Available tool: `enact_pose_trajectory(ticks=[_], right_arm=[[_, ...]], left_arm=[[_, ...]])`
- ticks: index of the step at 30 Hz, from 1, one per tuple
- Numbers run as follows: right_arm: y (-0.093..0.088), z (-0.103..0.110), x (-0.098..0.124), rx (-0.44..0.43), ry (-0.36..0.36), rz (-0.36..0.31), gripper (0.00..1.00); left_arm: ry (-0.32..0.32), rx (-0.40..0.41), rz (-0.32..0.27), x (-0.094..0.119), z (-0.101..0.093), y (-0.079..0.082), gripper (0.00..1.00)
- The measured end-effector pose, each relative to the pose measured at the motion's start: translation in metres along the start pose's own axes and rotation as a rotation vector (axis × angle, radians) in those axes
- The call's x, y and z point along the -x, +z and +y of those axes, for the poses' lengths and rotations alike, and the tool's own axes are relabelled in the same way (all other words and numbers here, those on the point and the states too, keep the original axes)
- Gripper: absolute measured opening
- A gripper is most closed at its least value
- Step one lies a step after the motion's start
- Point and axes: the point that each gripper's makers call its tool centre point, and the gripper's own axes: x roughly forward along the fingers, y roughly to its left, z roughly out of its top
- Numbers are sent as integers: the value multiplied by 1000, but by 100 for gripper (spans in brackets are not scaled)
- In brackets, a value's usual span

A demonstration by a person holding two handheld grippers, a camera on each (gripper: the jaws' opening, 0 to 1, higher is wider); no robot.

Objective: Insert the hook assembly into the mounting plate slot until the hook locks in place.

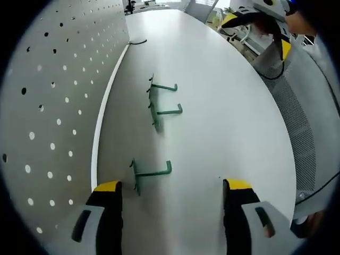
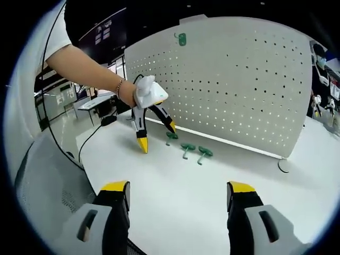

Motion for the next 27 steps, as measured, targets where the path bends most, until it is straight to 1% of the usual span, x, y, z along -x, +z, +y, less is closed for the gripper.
enact_pose_trajectory(ticks=[3, 5, 11, 14, 17, 27], right_arm=[[0, 0, -1, -1, 1, 2, 72], [1, -1, 0, -7, -2, -7, 72], [-1, 1, -1, 5, 4, 6, 72], [-1, 0, 0, 4, 0, 8, 73], [-2, 1, -1, 3, 1, 13, 73], [-3, 0, 0, 4, -4, 16, 74]], left_arm=[[-2, -4, -1, 1, 3, -1, 77], [-3, -6, -6, 2, 6, -1, 73], [3, 5, -11, 3, 15, 0, 62], [19, 38, -16, 4, 22, 1, 54], [29, 59, -14, 5, 25, 1, 47], [53, 92, -7, 5, 29, 2, 34]])
